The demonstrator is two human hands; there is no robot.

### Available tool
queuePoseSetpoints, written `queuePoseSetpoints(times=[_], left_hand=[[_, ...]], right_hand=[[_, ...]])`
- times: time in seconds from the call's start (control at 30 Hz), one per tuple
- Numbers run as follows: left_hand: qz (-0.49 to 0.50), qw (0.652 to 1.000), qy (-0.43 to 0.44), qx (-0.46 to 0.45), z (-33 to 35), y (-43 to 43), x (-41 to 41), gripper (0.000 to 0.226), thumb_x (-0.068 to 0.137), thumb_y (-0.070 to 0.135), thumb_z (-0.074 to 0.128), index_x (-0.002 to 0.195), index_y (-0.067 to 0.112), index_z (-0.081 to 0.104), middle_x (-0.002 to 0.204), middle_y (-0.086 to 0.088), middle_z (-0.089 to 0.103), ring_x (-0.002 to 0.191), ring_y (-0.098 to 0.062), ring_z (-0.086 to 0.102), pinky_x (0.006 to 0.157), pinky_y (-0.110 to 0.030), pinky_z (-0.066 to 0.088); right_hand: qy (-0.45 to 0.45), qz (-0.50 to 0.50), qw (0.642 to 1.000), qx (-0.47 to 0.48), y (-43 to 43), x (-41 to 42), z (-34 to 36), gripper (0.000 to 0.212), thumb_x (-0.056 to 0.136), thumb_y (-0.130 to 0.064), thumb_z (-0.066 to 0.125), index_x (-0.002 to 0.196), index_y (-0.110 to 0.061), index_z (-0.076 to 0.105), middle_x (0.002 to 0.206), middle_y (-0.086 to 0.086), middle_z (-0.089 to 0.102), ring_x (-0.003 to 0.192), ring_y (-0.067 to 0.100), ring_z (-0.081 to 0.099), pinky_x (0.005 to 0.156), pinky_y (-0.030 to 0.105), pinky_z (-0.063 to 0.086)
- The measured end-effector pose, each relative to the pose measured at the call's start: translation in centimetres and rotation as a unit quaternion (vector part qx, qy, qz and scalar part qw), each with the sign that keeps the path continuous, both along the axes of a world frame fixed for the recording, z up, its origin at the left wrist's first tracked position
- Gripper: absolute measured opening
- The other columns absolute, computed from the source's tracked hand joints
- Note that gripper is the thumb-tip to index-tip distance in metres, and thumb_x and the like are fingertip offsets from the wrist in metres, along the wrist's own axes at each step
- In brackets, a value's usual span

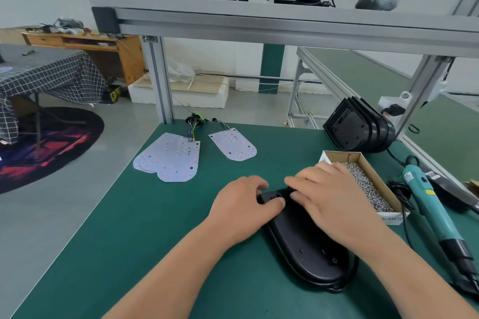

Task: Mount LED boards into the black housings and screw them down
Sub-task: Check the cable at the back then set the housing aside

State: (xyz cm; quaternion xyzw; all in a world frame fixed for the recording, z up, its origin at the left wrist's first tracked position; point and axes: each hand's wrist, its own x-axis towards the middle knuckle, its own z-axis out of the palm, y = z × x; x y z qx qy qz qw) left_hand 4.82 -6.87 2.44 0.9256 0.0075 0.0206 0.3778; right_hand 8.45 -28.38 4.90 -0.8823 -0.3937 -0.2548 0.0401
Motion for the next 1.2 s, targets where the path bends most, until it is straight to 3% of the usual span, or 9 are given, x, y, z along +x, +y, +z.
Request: queuePoseSetpoints(times=[0.13,0.23,0.33,0.4,0.5,0.6,0.87,1.03,1.2], left_hand=[[0.054,0.968,0.021,-0.245,-0.2,-0.4,0.2,0.070,0.063,0.067,0.077,0.123,0.034,0.066,0.117,0.015,0.068,0.110,-0.007,0.067,0.097,-0.038,0.059],[0.053,0.914,0.023,-0.402,-0.6,-1.3,0.3,0.080,0.060,0.055,0.087,0.131,0.024,0.067,0.120,0.005,0.074,0.112,-0.008,0.071,0.101,-0.032,0.056],[-0.019,0.856,0.019,-0.517,-1.0,-2.0,0.3,0.040,0.078,0.025,0.084,0.113,0.012,0.071,0.106,-0.001,0.075,0.102,-0.018,0.070,0.097,-0.032,0.054],[-0.043,0.823,0.019,-0.567,-0.8,-2.3,0.0,0.032,0.084,0.015,0.078,0.115,0.010,0.071,0.104,-0.004,0.075,0.099,-0.019,0.070,0.092,-0.029,0.055],[-0.037,0.814,0.028,-0.579,-0.8,-2.5,-0.3,0.053,0.086,0.022,0.079,0.137,0.020,0.064,0.121,-0.002,0.076,0.111,-0.018,0.071,0.104,-0.037,0.055],[-0.054,0.815,0.039,-0.575,-0.6,-2.6,-0.6,0.050,0.097,0.027,0.073,0.145,0.031,0.059,0.134,0.000,0.073,0.118,-0.016,0.068,0.101,-0.037,0.056],[-0.058,0.832,0.014,-0.551,-0.5,-2.6,-0.8,0.048,0.095,0.034,0.068,0.143,0.030,0.061,0.120,0.001,0.074,0.108,-0.015,0.070,0.086,-0.030,0.059],[-0.067,0.832,0.005,-0.550,-0.5,-2.6,-0.7,0.051,0.096,0.031,0.070,0.146,0.028,0.058,0.126,-0.001,0.075,0.111,-0.016,0.071,0.086,-0.031,0.059],[-0.074,0.830,0.001,-0.553,-0.4,-2.6,-0.7,0.055,0.097,0.030,0.070,0.149,0.027,0.054,0.129,0.000,0.075,0.114,-0.015,0.072,0.088,-0.031,0.060]], right_hand=[[0.099,-0.035,0.992,0.065,-1.0,0.7,-0.1,0.035,0.091,-0.011,0.080,0.126,-0.012,0.073,0.100,0.001,0.073,0.090,0.034,0.064,0.079,0.050,0.054],[0.170,-0.079,0.969,0.161,-1.0,0.8,-0.3,0.032,0.092,-0.015,0.079,0.124,-0.019,0.075,0.111,-0.006,0.074,0.106,0.020,0.063,0.094,0.034,0.047],[0.209,-0.092,0.944,0.237,-1.0,1.1,-0.4,0.029,0.091,-0.016,0.081,0.119,-0.022,0.078,0.108,-0.013,0.070,0.103,0.011,0.062,0.092,0.024,0.042],[0.231,-0.095,0.927,0.281,-1.0,1.1,-0.4,0.028,0.090,-0.015,0.081,0.116,-0.024,0.079,0.106,-0.019,0.070,0.102,0.001,0.063,0.092,0.020,0.045],[0.239,-0.096,0.909,0.327,-0.9,0.9,-0.4,0.029,0.089,-0.013,0.082,0.115,-0.026,0.080,0.105,-0.021,0.072,0.104,-0.007,0.061,0.088,0.007,0.040],[0.231,-0.096,0.903,0.349,-0.9,1.0,-0.4,0.030,0.088,-0.011,0.083,0.116,-0.023,0.081,0.102,-0.019,0.073,0.102,-0.009,0.061,0.086,0.004,0.039],[0.236,-0.119,0.890,0.372,-0.3,0.6,-0.4,0.020,0.095,-0.020,0.076,0.114,-0.024,0.080,0.100,-0.016,0.076,0.097,0.008,0.070,0.091,0.025,0.049],[0.242,-0.106,0.879,0.397,-0.4,0.6,-0.3,0.018,0.096,-0.019,0.074,0.111,-0.027,0.081,0.094,-0.021,0.075,0.091,-0.002,0.068,0.084,0.009,0.043],[0.245,-0.095,0.882,0.392,-0.7,0.5,-0.1,0.018,0.096,-0.018,0.075,0.109,-0.028,0.081,0.092,-0.022,0.075,0.092,-0.004,0.067,0.083,0.007,0.042]])
